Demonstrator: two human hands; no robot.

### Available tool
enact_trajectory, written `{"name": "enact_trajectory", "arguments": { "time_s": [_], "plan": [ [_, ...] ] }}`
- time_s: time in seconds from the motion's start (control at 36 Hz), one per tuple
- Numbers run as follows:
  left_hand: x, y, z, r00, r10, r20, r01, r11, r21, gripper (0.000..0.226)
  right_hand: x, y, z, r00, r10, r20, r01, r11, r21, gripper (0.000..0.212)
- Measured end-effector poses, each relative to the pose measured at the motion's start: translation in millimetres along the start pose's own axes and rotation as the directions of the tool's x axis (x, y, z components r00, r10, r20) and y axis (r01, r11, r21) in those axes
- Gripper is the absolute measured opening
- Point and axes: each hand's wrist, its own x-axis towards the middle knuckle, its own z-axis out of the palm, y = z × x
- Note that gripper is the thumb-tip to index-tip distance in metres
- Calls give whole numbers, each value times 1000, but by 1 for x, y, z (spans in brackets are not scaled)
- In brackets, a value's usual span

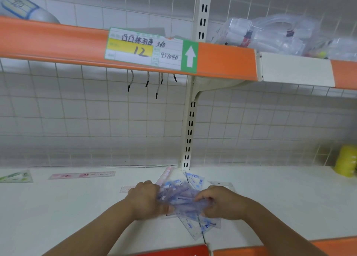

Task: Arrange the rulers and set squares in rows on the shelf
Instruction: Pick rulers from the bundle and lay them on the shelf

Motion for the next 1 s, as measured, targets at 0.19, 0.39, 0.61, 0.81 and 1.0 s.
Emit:
{"name": "enact_trajectory", "arguments": {
  "time_s": [0.19,0.39,0.61,0.81,1.0],
  "plan": [
    [-1,0,-2,1000,14,19,-14,1000,2,105,-3,-2,2,998,-31,-56,29,999,-32,42],
    [2,-6,3,995,90,-43,-90,996,11,118,-9,-6,-1,996,-85,-39,75,975,-210,26],
    [0,-13,1,991,29,-132,-41,995,-96,39,-13,-15,-11,995,-27,-98,-5,949,-315,34],
    [-12,-19,2,981,-67,-183,32,981,-191,81,-7,-18,-4,991,-45,-124,-4,929,-371,29],
    [-35,-27,0,966,-170,-193,147,981,-129,64,0,-34,5,993,-92,-75,59,930,-364,37]
  ]
}}
